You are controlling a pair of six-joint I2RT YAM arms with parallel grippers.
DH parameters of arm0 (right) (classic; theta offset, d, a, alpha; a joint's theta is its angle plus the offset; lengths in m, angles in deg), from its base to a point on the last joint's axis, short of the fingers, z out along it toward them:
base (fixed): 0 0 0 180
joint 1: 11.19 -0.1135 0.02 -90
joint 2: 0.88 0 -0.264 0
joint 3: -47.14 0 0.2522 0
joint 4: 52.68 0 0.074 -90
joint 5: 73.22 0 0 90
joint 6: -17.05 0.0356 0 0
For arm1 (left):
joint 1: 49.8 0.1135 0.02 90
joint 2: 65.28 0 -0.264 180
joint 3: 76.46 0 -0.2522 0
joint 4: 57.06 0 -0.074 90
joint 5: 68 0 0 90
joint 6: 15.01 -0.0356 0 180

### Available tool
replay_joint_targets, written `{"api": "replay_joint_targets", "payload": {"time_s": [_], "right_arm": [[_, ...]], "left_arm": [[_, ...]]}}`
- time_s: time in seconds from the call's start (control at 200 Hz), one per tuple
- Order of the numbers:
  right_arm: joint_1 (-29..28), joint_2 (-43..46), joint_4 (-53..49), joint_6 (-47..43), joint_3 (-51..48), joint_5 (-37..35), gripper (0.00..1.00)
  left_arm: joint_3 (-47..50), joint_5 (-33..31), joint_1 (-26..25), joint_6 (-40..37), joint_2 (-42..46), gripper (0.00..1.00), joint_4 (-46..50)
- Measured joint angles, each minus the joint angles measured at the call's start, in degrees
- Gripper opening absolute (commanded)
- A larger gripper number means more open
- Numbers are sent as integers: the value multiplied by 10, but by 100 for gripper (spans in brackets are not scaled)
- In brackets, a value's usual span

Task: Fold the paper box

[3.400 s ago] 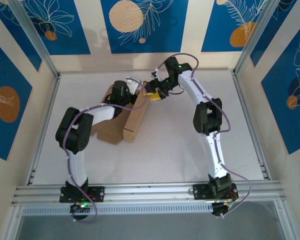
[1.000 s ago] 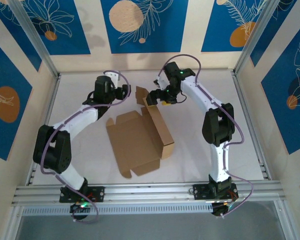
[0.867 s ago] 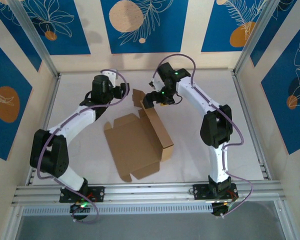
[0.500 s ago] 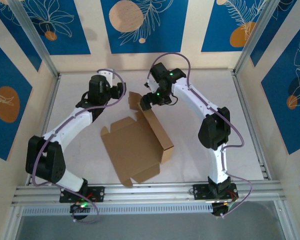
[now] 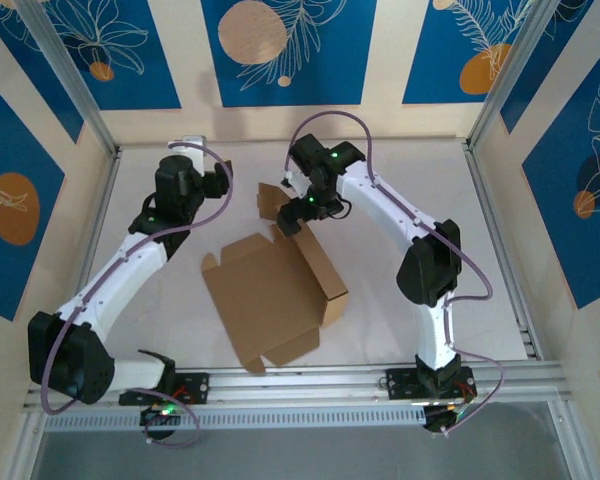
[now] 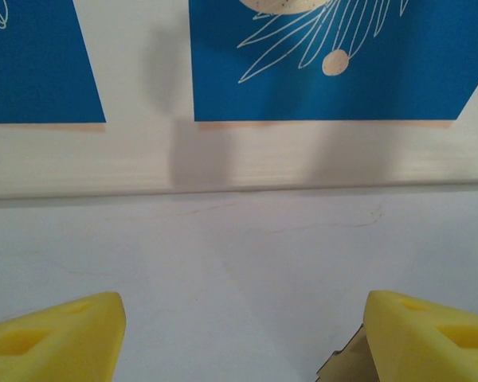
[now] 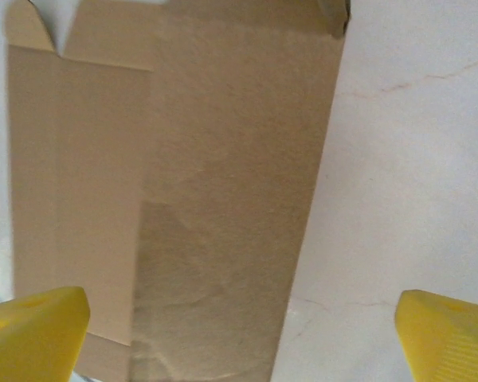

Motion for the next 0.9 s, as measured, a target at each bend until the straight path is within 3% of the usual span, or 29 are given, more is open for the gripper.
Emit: {"api": "replay_joint_targets", "payload": {"time_s": [0.145, 0.37, 0.46, 0.705, 0.9], "right_arm": [[-6, -4, -2, -19, -4, -42, 77], [-27, -4, 6, -100, -7, -102, 76], [-32, -4, 14, -133, -7, -121, 71], [-37, 16, 95, -264, -61, -167, 72], [-24, 65, 155, -379, -111, -132, 74]], "left_arm": [[4, 1, 1, -5, -3, 78, 0], [7, 7, 3, -5, -13, 78, 0], [8, 9, 3, -6, -15, 78, 0], [7, 21, 18, -6, -40, 79, -5], [-6, 48, 38, -9, -88, 80, -1]]}}
